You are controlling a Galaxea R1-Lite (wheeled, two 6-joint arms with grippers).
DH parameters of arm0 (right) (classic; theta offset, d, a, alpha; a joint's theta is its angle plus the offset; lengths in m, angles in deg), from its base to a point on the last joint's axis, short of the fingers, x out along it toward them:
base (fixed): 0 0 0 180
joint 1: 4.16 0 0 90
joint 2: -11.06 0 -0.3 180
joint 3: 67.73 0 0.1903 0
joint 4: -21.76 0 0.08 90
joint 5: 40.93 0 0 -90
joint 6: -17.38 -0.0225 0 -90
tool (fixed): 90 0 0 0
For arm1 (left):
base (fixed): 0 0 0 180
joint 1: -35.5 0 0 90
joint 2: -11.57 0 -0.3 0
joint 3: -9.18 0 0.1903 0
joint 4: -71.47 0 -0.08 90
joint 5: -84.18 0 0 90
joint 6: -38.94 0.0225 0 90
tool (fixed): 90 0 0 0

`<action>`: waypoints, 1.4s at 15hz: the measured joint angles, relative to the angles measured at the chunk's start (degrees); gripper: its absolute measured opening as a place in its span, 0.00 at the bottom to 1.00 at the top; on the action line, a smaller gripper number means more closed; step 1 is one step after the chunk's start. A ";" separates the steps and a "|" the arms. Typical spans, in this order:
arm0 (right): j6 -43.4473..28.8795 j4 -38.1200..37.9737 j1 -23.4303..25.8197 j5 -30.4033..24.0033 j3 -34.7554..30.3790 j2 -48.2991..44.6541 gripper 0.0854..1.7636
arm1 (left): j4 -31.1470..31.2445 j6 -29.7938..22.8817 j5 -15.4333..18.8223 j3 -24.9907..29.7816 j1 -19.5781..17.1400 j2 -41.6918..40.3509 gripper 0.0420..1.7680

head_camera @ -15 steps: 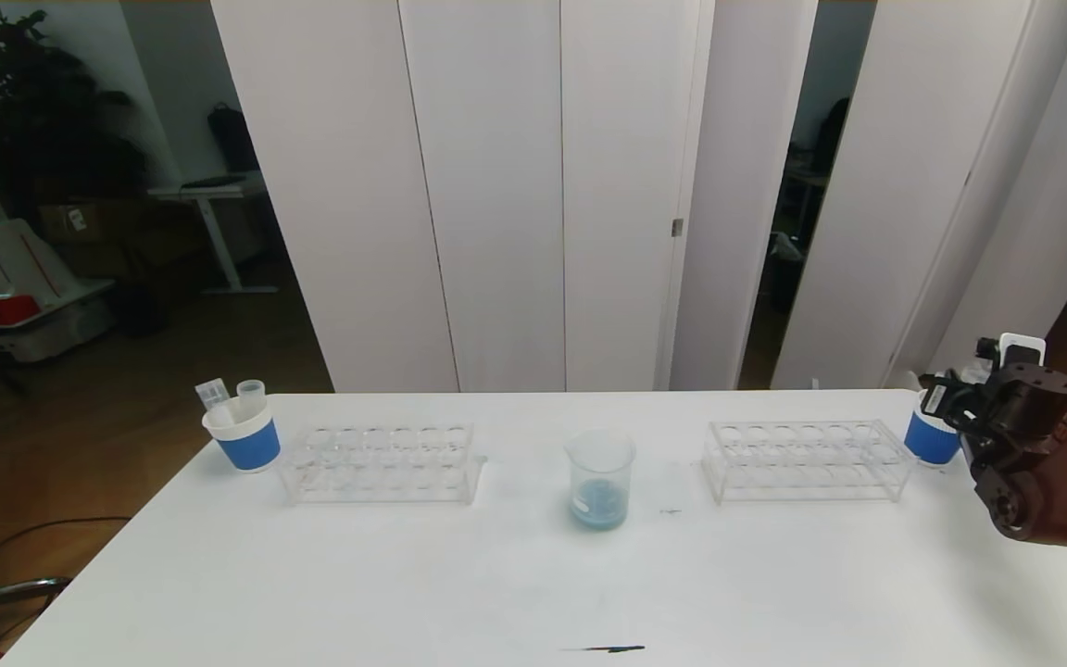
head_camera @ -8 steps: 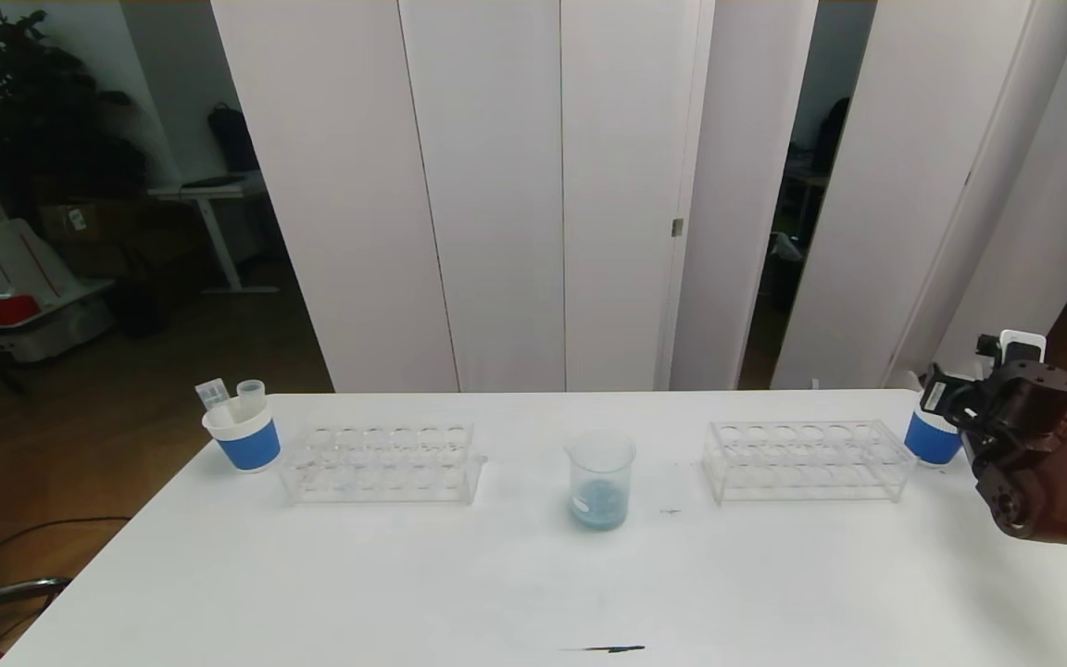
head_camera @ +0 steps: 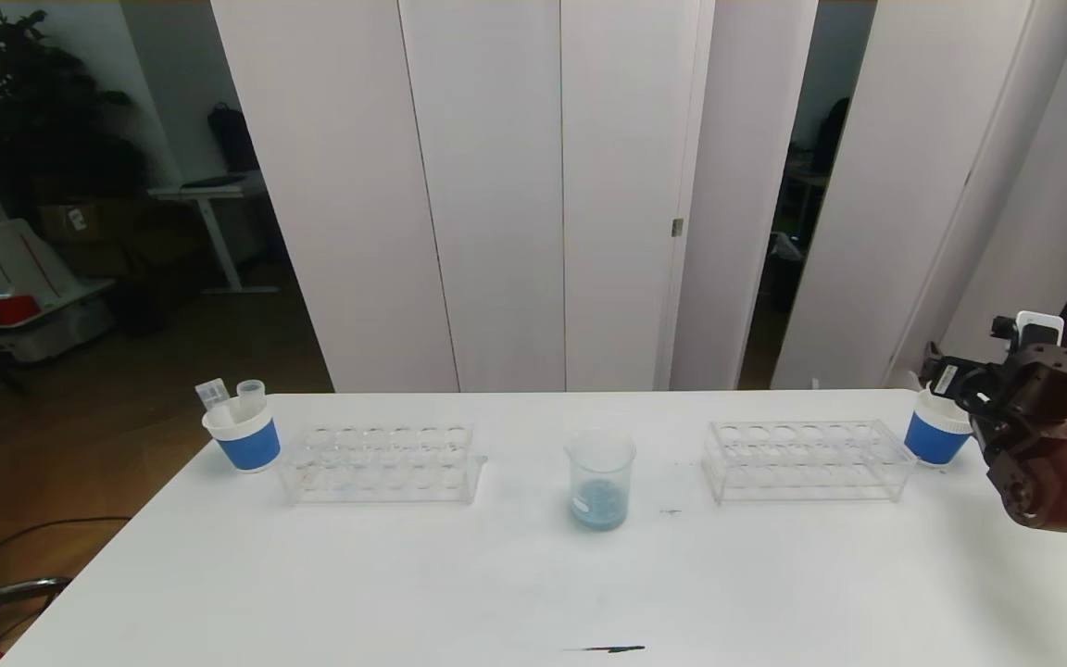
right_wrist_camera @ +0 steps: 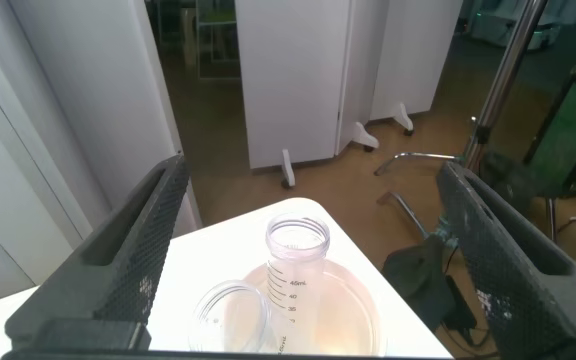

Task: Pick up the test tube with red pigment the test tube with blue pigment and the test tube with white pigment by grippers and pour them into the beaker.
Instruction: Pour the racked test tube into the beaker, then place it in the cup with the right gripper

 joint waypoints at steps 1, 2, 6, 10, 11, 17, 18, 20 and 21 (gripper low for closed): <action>-0.02 -0.29 0.04 -0.17 -0.05 -0.90 0.99 | 0.00 0.00 0.00 0.00 0.00 0.00 0.98; 0.04 -1.16 0.04 -0.28 -0.06 -2.26 0.99 | 0.00 0.00 0.00 0.00 0.00 0.00 0.98; 0.13 -8.90 0.33 -2.40 -0.77 -12.07 0.99 | -0.02 0.00 0.00 0.00 0.00 0.00 0.98; -0.05 -19.32 0.56 -7.34 -4.58 -28.44 0.99 | 0.00 0.00 0.02 0.00 0.00 0.00 0.98; -0.07 -21.77 0.56 -9.01 -6.29 -33.57 0.99 | 0.00 0.00 0.00 0.00 0.00 0.00 0.98; -0.09 -42.09 0.02 -18.02 -17.44 -67.34 0.99 | 0.00 0.00 0.00 0.00 0.00 0.00 0.98; -0.11 -46.47 -0.38 -18.62 -18.86 -72.88 0.99 | -0.02 0.00 0.02 0.00 0.00 0.00 0.98; -0.05 -56.33 -1.99 -19.14 -22.25 -84.04 0.99 | -0.02 0.00 0.02 0.00 0.00 0.00 0.98; -0.05 -61.14 -3.08 -19.18 -24.11 -89.25 0.99 | -0.02 -0.01 0.02 0.00 0.00 0.00 0.98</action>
